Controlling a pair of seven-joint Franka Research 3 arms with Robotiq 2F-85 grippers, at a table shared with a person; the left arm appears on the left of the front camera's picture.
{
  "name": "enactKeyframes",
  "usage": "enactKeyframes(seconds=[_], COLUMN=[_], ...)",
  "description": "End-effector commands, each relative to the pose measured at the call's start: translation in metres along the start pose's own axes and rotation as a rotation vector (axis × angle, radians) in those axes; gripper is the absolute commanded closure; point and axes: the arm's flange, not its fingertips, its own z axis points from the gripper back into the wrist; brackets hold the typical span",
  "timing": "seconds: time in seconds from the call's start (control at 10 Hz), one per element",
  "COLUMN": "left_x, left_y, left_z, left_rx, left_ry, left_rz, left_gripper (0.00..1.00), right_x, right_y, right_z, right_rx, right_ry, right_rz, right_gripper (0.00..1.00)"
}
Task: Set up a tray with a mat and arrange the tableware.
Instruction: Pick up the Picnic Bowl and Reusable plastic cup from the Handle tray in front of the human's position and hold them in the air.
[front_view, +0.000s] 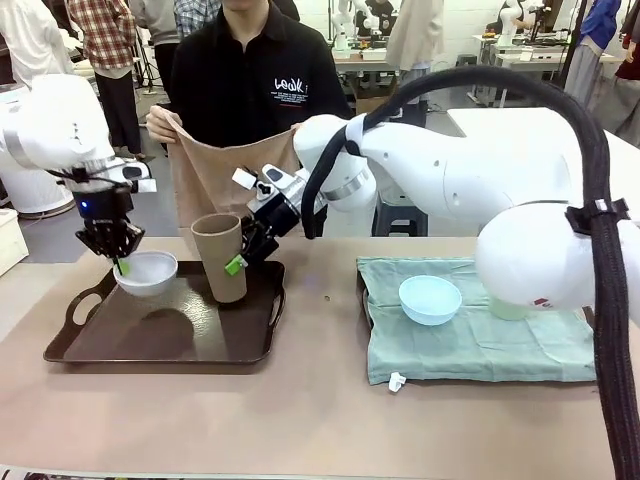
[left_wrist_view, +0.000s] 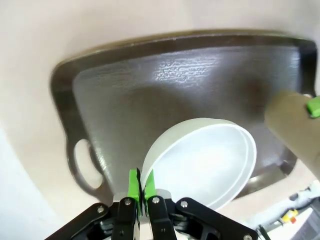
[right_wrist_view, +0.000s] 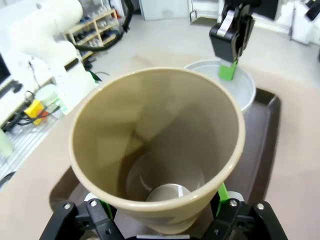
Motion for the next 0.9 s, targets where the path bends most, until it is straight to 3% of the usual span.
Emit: enactKeyframes(seconds=[0.0,0.5,0.6,0.7,0.8], left_x=[-0.023,-0.082,-0.083,-0.080,-0.080], left_y=[0.012,0.018,0.004,0.024,0.024], left_z=[0.053,0.184,0.190,0.179,0.179], left_rx=[0.010,-0.022,-0.035,0.008,0.008], left_ry=[-0.090,-0.314,-0.303,-0.307,-0.307], left_rz=[0.072,0.170,0.173,0.143,0.143], left_gripper=[1.00,1.00,1.00,1.00,1.00], right_x=[0.045,0.178,0.192,0.187,0.203], right_y=[0.046,0.125,0.132,0.129,0.109], right_z=[0.020,0.052,0.053,0.055,0.059], right_rx=[-0.065,-0.205,-0.218,-0.216,-0.187], right_ry=[0.031,0.137,0.137,0.145,0.136], right_rz=[0.075,0.227,0.237,0.217,0.222], right_gripper=[1.00,1.00,1.00,1.00,1.00])
